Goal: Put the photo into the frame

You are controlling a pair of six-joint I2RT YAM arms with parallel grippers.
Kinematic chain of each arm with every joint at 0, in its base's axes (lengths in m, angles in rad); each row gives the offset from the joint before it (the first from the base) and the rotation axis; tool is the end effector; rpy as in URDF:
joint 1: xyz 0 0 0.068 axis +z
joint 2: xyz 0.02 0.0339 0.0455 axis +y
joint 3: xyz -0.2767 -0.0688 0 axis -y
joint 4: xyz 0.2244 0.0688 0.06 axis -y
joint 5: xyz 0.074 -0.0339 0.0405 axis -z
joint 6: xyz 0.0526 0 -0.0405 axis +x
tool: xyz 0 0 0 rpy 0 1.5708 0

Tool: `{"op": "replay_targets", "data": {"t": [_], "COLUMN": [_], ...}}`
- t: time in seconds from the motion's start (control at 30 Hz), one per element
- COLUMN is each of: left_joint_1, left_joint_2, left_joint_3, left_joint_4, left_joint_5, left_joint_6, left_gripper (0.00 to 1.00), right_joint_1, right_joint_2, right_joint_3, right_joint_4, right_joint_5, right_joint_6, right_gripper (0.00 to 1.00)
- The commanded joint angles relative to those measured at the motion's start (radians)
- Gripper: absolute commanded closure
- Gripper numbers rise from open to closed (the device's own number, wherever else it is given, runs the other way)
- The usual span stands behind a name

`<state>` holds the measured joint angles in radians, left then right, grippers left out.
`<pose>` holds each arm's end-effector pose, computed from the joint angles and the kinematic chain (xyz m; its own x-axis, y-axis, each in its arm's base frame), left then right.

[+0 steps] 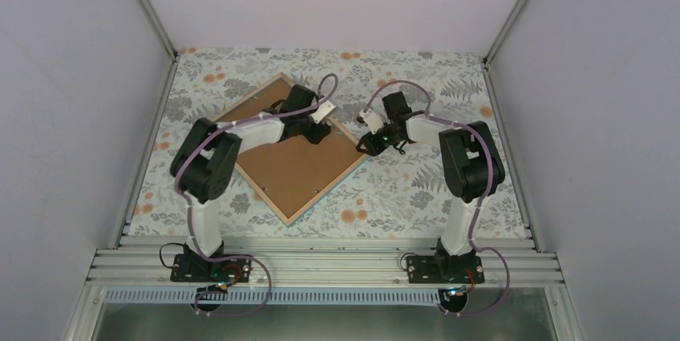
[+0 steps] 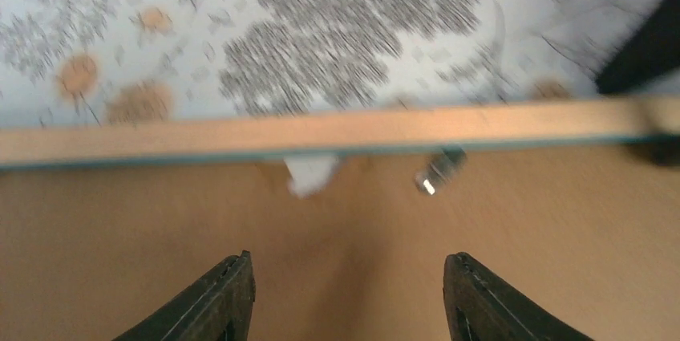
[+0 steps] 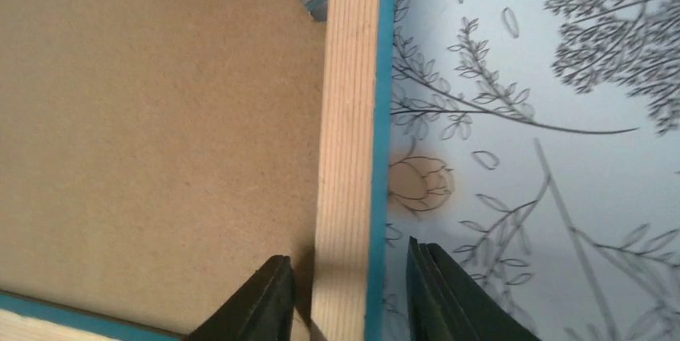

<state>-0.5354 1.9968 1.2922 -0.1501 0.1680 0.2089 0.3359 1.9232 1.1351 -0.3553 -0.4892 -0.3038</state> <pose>0.3626 -0.2253 0.1709 -0.5108 0.5407 -0.6683 0.7190 0.6949 0.0127 0.3376 0.1440 0.1468 -0.6778 -0.5163 -0.5234 -0.7101 0.6442 0.2841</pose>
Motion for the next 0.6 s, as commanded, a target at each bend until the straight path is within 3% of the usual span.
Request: {"op": "replay_targets", "data": {"t": [0.0, 0.1, 0.57], "left_joint_1": [-0.024, -0.037, -0.155], "left_joint_2": [-0.158, -0.250, -0.495], "left_joint_3": [-0.172, -0.271, -0.529], "left_joint_4": [-0.010, -0.052, -0.216], "left_joint_5": [0.049, 0.097, 0.159], "left_joint_6": [0.122, 0.179, 0.412], "left_gripper": [0.39, 0.36, 0.34], "right_joint_1": [0.006, -0.002, -0.022], "right_joint_2": [-0.021, -0.042, -0.049], "right_joint_3": [-0.002, 0.002, 0.029], "right_joint_4": [-0.094, -0.097, -0.098], "right_joint_5": [-0.065, -0.063, -0.048], "right_joint_6": [0.008, 0.008, 0.020], "right_gripper": [0.60, 0.53, 0.53]}}
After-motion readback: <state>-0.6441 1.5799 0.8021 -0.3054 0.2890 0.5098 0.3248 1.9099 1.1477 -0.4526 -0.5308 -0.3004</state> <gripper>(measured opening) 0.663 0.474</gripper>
